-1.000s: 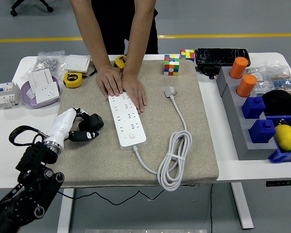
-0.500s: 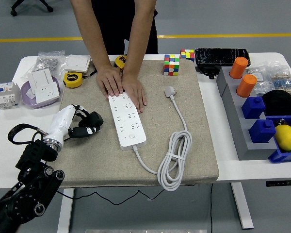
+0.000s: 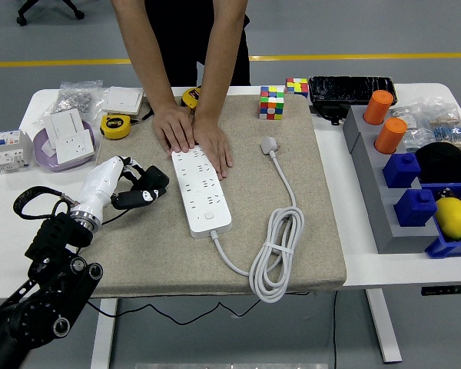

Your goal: Pick up the plug,place it near the board,insert it into the board,press the button

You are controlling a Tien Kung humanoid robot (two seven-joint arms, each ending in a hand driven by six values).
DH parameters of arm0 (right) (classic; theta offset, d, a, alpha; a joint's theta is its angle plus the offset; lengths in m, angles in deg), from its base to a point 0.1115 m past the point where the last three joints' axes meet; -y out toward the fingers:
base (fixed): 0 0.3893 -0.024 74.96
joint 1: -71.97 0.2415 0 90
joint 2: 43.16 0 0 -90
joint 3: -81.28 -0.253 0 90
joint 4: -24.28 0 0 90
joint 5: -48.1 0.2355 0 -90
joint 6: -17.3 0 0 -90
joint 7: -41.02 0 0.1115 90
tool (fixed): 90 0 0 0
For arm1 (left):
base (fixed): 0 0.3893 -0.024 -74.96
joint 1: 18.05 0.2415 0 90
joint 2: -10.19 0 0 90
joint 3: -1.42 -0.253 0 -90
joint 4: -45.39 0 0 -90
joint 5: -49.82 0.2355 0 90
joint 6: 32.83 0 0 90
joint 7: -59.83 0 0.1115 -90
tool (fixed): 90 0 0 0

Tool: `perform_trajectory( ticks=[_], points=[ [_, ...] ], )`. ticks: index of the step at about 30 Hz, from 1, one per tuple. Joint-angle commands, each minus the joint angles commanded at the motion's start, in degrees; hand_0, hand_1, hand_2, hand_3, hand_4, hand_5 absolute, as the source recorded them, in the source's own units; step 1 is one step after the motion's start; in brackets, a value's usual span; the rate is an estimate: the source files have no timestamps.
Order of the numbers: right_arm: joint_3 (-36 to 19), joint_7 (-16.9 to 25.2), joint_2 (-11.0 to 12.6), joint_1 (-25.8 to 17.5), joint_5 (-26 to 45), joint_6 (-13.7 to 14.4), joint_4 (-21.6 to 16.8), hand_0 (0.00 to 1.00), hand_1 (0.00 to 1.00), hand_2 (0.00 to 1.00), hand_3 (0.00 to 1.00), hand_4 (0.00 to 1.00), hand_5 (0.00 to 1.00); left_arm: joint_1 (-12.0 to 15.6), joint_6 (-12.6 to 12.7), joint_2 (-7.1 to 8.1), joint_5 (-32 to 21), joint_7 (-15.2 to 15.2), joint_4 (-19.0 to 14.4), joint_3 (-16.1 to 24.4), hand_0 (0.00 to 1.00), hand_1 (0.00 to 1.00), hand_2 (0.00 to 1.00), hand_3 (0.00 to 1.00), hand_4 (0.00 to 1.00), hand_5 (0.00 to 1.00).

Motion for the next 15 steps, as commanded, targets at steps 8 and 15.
perform_trajectory(
  ticks=[8,15],
  points=[
    [0.33,0.06,-0.06,0.08,0.43,0.07,0.0,0.998,0.933,0.859,0.852,0.998,0.998,-5.59,1.32,4.28,-3.76,1.17,-1.15,-8.76,0.592,0.513,0.363,0.31,0.5,0.279],
    [1.12,0.07,0.19,0.53,1.04,0.08,0.0,0.998,0.933,0.859,0.852,0.998,0.998,-11.63,1.3,7.79,-5.44,1.85,1.51,-18.43,0.586,0.517,0.362,0.314,0.51,0.24]
  ],
)
